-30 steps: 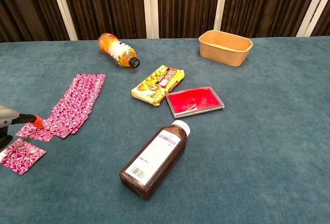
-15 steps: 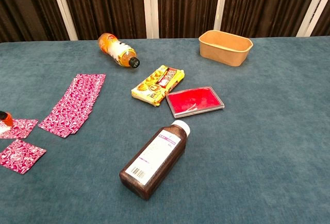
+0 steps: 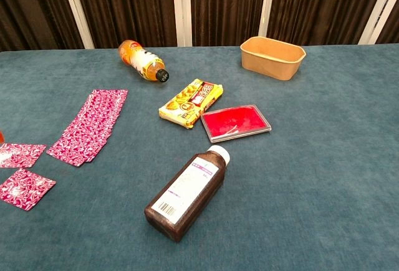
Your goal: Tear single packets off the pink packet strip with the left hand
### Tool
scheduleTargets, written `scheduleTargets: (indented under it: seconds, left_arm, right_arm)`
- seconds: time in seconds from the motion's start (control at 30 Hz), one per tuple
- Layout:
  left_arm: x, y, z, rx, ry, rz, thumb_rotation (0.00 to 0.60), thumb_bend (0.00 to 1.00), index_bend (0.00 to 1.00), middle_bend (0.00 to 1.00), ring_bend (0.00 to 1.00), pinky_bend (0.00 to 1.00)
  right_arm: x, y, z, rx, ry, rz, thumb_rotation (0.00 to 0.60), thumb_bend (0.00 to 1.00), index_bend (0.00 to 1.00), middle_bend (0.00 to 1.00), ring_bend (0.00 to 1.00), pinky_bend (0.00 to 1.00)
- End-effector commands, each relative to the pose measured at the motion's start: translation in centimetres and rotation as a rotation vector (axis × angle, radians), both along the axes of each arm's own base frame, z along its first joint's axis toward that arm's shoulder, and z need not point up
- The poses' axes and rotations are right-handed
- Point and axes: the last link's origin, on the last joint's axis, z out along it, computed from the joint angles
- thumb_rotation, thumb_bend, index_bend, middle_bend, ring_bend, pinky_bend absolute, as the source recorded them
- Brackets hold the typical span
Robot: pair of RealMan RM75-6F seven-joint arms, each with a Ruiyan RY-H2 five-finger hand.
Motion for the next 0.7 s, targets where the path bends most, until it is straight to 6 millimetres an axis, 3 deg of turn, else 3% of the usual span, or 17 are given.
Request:
scheduleTargets:
  seconds: [0.03,0.1,0.2,0.33,0.47,0.7]
  left_arm:
    - [2.2,-1.8,2.7,0.087,-0.137,-0.034,0.600,0.45,0.19,0.58,0.42,0.47]
    - [3.2,-4.1,4.9,0.162,-0.240,-0.066,0.600,0.37,0.18,0.44,0.30,0.35]
    - [3.0,-7.2,7.3,0.251,-0.333,-0.096,0.600,0.28,0.17,0.22,0.11,0.22]
    - [1.3,-11.2,9.4,0.359,-0.414,-0.149,0.600,0.25,0.16,0.11,0.01,0.15]
    - [0.0,-12.6,10.5,0.451,-0.431,-0.207,0.600,0.23,0.16,0.07,0.00,0.12]
    - [-1.0,-12.8,11.3,0.527,-0.416,-0.265,0.600,0.22,0.16,0.06,0.00,0.12]
  right_arm:
    - [0.0,0.0,0.0,0.002,-0.001,-0.001,0.600,0.41,0.03,0.06,0.11,0.15]
    - [0.0,-0.1,0.0,0.002,-0.004,0.000,0.600,0.41,0.03,0.06,0.11,0.15]
    - [-0.1,0.0,0.0,-0.001,-0.003,-0.005,0.600,0.41,0.03,0.06,0.11,0.15]
    - [-0.1,0.0,0.0,-0.008,0.008,-0.021,0.600,0.40,0.03,0.06,0.10,0.14]
    - [-0.1,-0.1,0.0,-0.007,0.013,-0.017,0.600,0.40,0.03,0.06,0.10,0.14]
    - [-0.2,-0.2,0.0,-0.002,0.040,0.003,0.600,0.40,0.03,0.06,0.10,0.14]
